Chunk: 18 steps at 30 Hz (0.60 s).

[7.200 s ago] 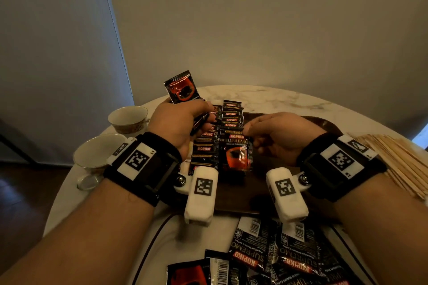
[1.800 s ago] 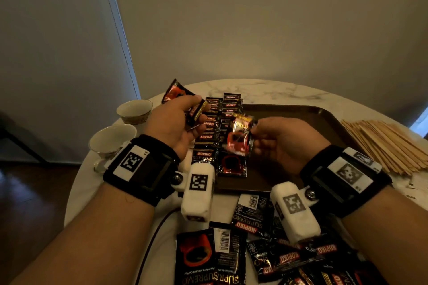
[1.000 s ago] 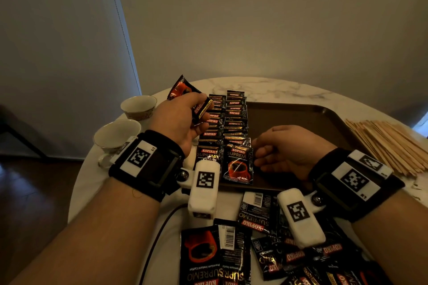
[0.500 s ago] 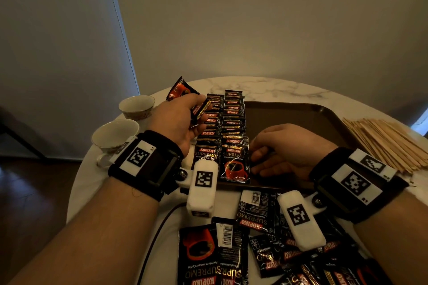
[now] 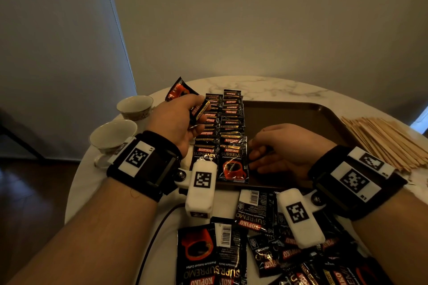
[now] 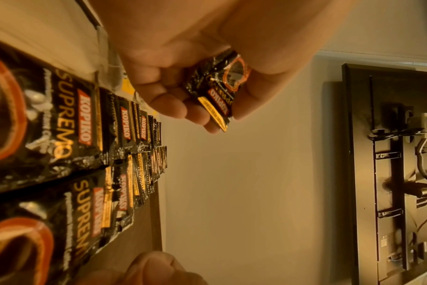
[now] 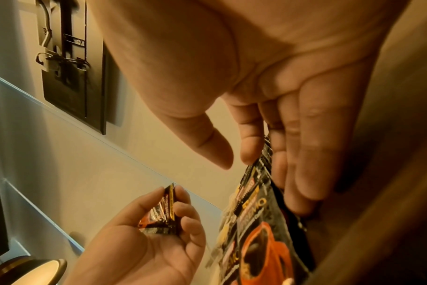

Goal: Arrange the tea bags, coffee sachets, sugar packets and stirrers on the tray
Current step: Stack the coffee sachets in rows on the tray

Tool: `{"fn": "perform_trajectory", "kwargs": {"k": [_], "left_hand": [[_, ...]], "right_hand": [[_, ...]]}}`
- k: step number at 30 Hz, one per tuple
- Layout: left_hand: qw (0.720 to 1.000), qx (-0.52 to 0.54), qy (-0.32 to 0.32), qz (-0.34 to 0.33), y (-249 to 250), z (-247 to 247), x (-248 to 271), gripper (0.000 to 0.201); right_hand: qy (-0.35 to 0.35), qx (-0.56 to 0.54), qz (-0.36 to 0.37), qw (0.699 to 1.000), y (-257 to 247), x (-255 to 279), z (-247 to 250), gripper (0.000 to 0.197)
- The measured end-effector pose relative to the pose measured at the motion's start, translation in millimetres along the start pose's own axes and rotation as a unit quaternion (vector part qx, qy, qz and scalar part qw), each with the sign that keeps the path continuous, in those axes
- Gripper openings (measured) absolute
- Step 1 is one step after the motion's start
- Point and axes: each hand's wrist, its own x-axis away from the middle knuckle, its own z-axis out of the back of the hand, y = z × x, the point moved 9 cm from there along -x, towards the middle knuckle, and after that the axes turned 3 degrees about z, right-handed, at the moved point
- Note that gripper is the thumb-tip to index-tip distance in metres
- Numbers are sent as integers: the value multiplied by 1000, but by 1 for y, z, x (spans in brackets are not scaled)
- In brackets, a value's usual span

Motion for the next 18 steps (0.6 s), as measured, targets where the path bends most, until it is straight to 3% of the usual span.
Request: {"fn": "perform_trajectory", "kwargs": {"k": [12, 16, 18], "left_hand": [[1000, 5, -11, 8, -1, -3, 3, 11], [999, -10, -43, 22, -8, -13, 7, 8], [995, -33, -85, 29, -12, -24, 12, 13]], "right_hand": [[19, -14, 31, 999, -4, -2, 6, 10], [39, -62, 96, 993, -17, -3, 12, 7], [14, -80, 135, 988, -25, -1, 7, 11]]}}
